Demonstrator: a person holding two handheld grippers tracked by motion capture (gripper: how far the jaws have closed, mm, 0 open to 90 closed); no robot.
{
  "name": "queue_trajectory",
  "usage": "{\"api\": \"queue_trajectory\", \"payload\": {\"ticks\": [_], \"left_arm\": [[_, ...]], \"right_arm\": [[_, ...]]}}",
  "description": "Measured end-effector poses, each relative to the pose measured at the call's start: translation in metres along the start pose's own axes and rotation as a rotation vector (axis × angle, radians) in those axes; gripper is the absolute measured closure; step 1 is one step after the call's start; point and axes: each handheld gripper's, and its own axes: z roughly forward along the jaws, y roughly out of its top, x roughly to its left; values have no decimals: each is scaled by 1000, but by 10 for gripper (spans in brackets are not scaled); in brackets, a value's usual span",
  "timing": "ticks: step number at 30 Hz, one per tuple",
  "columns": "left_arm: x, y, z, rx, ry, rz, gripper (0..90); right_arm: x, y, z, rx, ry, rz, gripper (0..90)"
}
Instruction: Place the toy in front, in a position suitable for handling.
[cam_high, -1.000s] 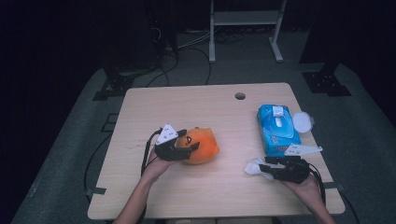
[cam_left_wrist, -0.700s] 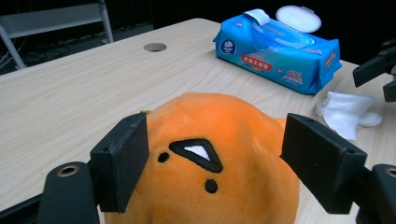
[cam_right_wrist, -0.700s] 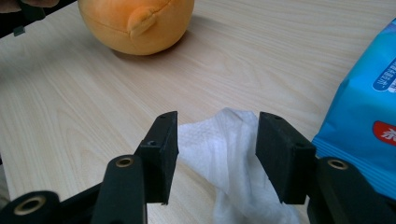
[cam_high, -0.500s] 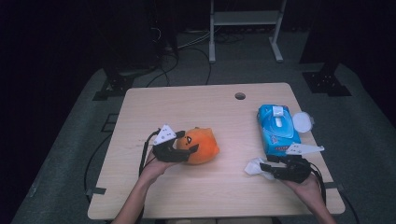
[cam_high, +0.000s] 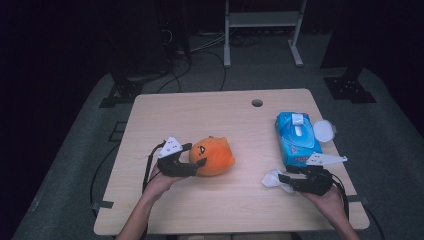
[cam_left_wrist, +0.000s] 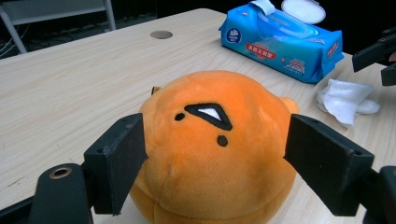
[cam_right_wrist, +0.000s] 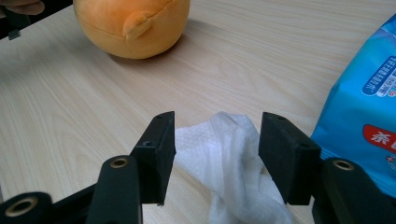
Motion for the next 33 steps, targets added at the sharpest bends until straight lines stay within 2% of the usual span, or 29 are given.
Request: {"api": "queue_trajectory", "payload": {"ticks": [4,9,16,21,33], "left_arm": [[1,-2,-3,6,0,-2,195],[3,-6,-8,0,0,-27,191],[5,-11,-14,7,0,-28,183],[7,-16,-21,1,12,-43,176],[11,-23,-36,9,33,-49,157]], "right_arm": [[0,0,0,0,0,-2,444],[0,0,1,2,1,2,437],[0,1,2,2,-4,4,428],[0,1,3,4,-7,0,417],[2,3,5,8,-5,-11,410]]}}
